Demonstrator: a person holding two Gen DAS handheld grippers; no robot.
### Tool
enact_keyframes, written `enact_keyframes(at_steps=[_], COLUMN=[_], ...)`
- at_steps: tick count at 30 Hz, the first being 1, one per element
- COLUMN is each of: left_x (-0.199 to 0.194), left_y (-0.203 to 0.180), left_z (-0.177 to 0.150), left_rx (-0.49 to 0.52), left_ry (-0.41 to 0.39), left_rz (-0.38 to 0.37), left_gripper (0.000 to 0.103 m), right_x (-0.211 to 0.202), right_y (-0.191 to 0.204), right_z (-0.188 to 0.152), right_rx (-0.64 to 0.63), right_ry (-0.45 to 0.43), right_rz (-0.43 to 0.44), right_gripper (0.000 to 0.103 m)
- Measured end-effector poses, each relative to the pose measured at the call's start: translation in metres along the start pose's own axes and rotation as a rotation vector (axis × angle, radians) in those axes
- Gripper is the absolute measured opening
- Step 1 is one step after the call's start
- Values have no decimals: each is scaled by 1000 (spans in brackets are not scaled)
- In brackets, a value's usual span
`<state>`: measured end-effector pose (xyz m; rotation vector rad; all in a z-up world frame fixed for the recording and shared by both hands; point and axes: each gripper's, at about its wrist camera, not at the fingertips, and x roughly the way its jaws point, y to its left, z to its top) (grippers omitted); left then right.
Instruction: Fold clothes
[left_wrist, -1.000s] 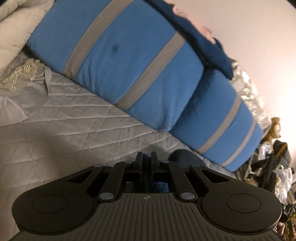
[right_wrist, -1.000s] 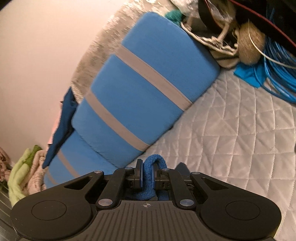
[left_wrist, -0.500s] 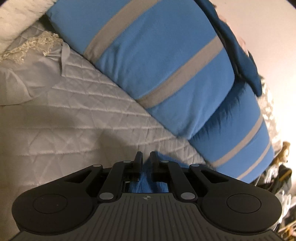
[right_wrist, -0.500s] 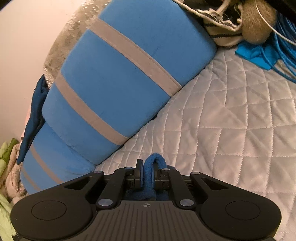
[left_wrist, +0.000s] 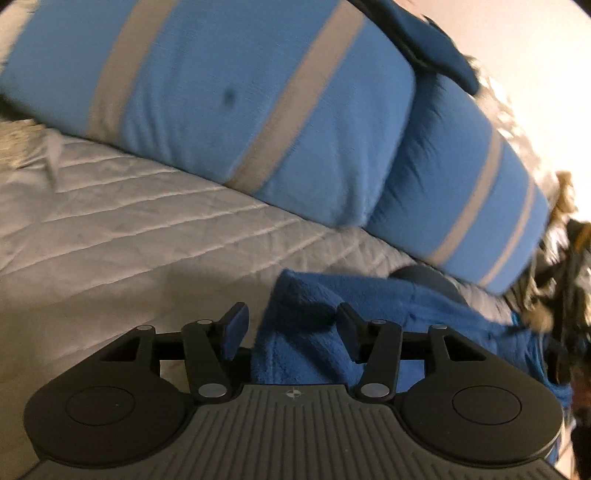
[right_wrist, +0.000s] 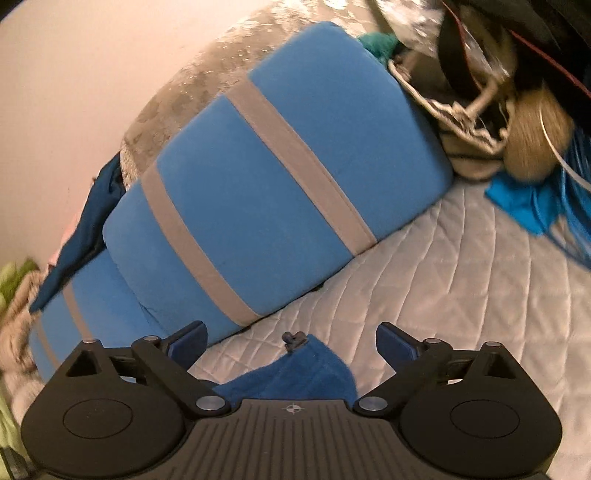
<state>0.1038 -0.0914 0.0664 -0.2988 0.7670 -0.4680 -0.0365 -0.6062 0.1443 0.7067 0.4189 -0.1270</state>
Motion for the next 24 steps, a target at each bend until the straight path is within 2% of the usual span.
enact_keyframes(at_steps=[4,8,9,12,13,15,16,17,18,19,24], left_x=[17,30,32,33,31,23,18,11,4,-2,-14], left_y=[2,4,4,0,-2,-10,-13,-16,-17,-18,-18], left_z=[0,1,1,2,3,5,8,12,17,22,41], left_rx=[84,110,111,88,86,97,100,96,87,78,45], left_ry=[49,76,77,66,60,40,28,13,-4,-19,-65], left_rz=[-53,-97,-102,-90,-86,-70,-68,-71,-80,-88,-60], left_gripper=[52,51,47,26,22,20,20,20,20,19,19], right_x=[7,27,33,51,57,58,57,55,53,52,44], right_y=[-5,-9,-9,-8,-8,-3,1,4,7,11,28], right_z=[-1,-6,-9,-17,-19,-18,-17,-15,-14,-12,-4], right_rx=[-78,-171,-200,-280,-295,-307,-309,-311,-312,-314,-323], right_ry=[43,113,124,157,167,167,163,158,154,150,130], right_rz=[-13,-19,-22,-29,-27,-18,-12,-6,1,7,38], right_gripper=[98,98,98,94,89,70,40,20,19,14,13])
